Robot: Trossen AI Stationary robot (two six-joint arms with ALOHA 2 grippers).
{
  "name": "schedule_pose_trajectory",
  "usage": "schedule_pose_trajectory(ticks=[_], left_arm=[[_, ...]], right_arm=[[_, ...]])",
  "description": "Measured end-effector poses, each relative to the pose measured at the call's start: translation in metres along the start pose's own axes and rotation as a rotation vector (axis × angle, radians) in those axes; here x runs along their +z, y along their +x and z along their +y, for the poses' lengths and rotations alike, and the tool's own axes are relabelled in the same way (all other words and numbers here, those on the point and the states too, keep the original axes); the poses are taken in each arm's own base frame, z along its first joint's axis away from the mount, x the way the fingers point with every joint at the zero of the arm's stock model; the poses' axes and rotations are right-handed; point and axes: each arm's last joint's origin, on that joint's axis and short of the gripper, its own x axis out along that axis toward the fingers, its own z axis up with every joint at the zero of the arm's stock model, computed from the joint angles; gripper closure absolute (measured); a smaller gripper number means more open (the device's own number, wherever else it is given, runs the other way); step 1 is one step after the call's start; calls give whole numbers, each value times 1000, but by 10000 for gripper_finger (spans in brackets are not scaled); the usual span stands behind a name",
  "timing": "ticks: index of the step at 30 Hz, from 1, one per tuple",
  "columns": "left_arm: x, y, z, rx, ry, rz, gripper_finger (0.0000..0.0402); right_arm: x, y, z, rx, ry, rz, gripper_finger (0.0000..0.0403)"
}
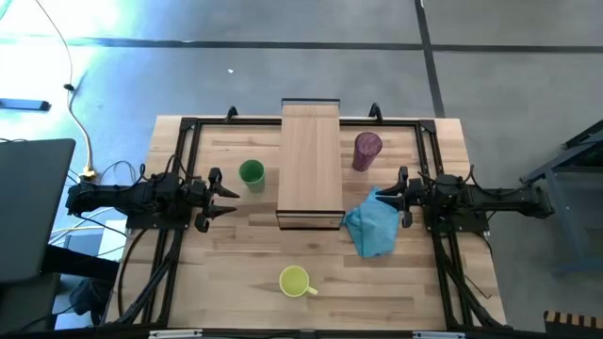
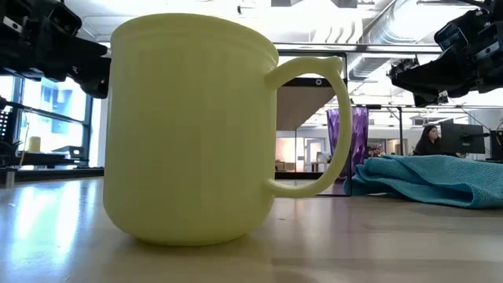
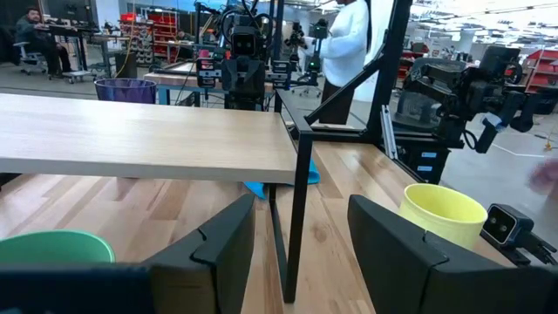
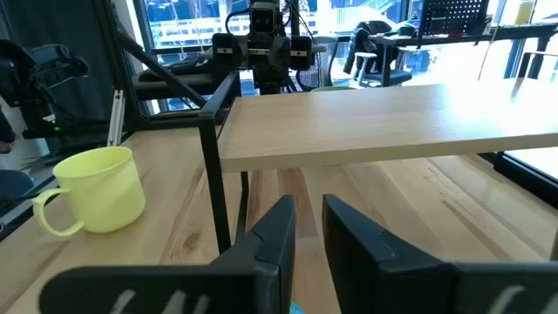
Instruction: Stack small to large cups/mugs on shelf
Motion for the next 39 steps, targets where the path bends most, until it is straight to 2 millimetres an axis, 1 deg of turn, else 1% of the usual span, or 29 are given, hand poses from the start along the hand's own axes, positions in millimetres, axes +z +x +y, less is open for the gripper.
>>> schedule_pose_trajectory(ticks=[18,25,28,31,34,37,39], left_arm=[[2,0,0,-2,-12,-21,229],[9,0,-1,-19,-200,-96,229],[11,-1,-1,-24,-243,-111,229],[16,-1,-2,-40,-287,-166,229],[25,-3,-2,-79,-420,-247,229],[33,-6,-3,-132,-545,-332,229],[38,-8,-4,-162,-595,-373,229]], right_arm=[[0,0,0,0,0,0,350],[0,0,0,0,0,0,350],[0,0,0,0,2,0,350],[0,0,0,0,1,0,350],[1,0,0,1,14,-14,350],[9,0,0,13,189,-97,350],[15,-1,1,30,305,-152,350]])
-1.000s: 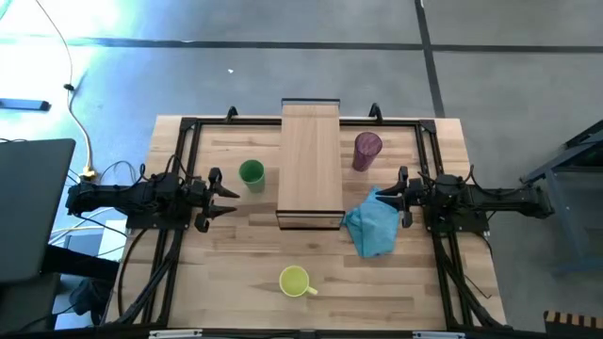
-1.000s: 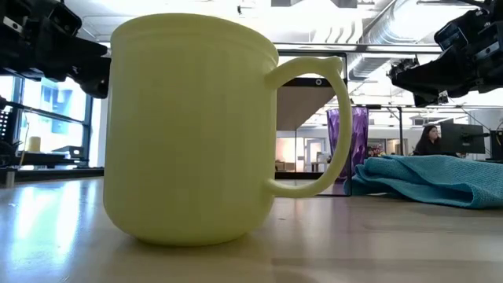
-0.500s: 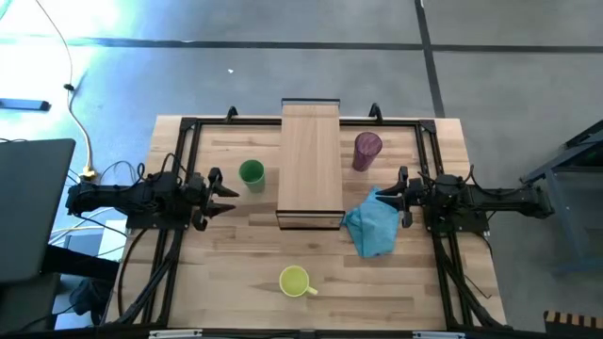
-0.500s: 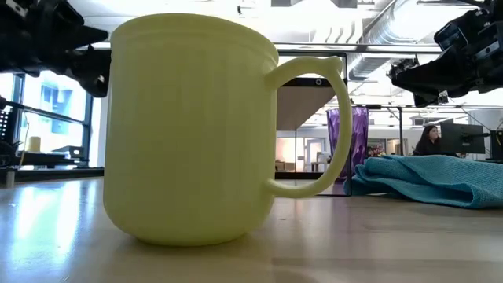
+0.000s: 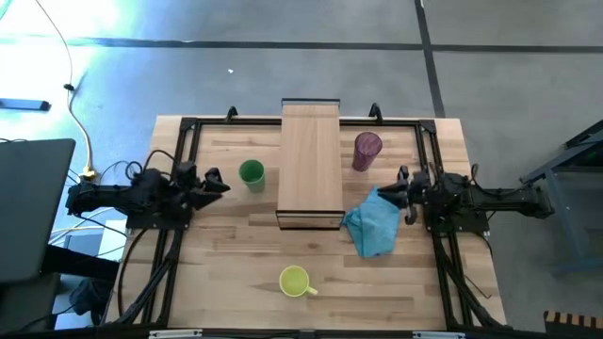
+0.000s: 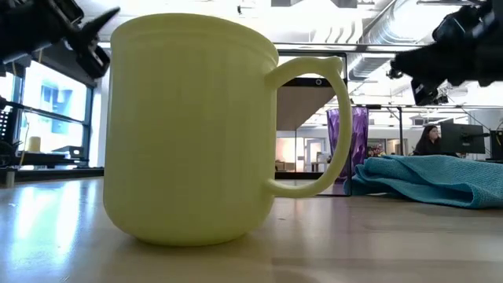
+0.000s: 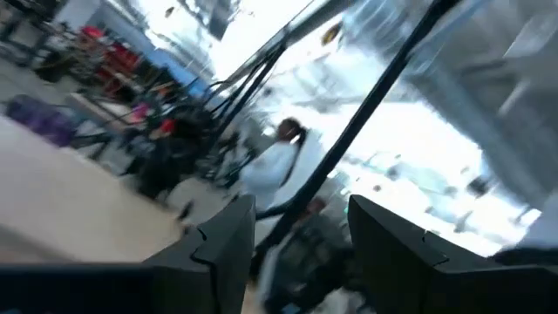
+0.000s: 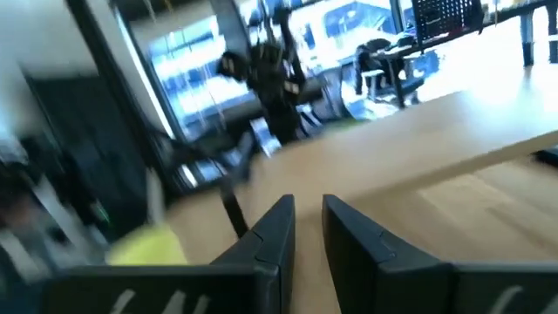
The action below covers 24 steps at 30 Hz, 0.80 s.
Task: Stack small to large cups/mugs on shelf
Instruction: Put the yellow mug on the shelf
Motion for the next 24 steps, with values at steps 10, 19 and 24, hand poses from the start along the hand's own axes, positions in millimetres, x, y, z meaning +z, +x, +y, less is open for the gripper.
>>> schedule_pose_trajectory(ticks=[10,19,24], left_arm=[[11,-1,-10,-112,-4,-105,229],[9,-1,-9,-111,-329,-75,229],[2,0,-1,9,-325,-47,229]], right_arm=[[34,-7,12,179,301,-335,350],[41,-11,14,234,423,-413,350],[39,-9,12,180,439,-408,350]])
